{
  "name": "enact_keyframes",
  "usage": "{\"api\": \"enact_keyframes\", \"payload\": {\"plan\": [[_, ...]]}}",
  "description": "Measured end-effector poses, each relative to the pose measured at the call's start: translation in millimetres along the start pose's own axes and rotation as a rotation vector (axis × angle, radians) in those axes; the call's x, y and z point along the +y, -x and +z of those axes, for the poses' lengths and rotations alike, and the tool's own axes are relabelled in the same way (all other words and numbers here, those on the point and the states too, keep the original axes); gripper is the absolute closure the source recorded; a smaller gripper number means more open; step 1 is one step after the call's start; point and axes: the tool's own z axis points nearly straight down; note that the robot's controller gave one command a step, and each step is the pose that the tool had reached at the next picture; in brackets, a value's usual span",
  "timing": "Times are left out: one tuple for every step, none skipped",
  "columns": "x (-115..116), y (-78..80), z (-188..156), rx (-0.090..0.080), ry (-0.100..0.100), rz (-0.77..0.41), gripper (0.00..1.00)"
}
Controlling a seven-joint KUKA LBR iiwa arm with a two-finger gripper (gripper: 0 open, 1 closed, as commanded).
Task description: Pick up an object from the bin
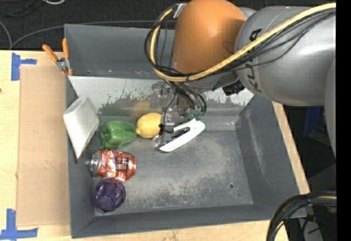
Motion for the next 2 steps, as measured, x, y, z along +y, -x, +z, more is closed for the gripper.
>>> {"api": "enact_keyframes", "payload": {"plan": [[-1,1.4,-5,-0.008,0.001,0.005,0.00],[52,-30.3,121,-0.007,0.001,-0.040,0.00]]}}
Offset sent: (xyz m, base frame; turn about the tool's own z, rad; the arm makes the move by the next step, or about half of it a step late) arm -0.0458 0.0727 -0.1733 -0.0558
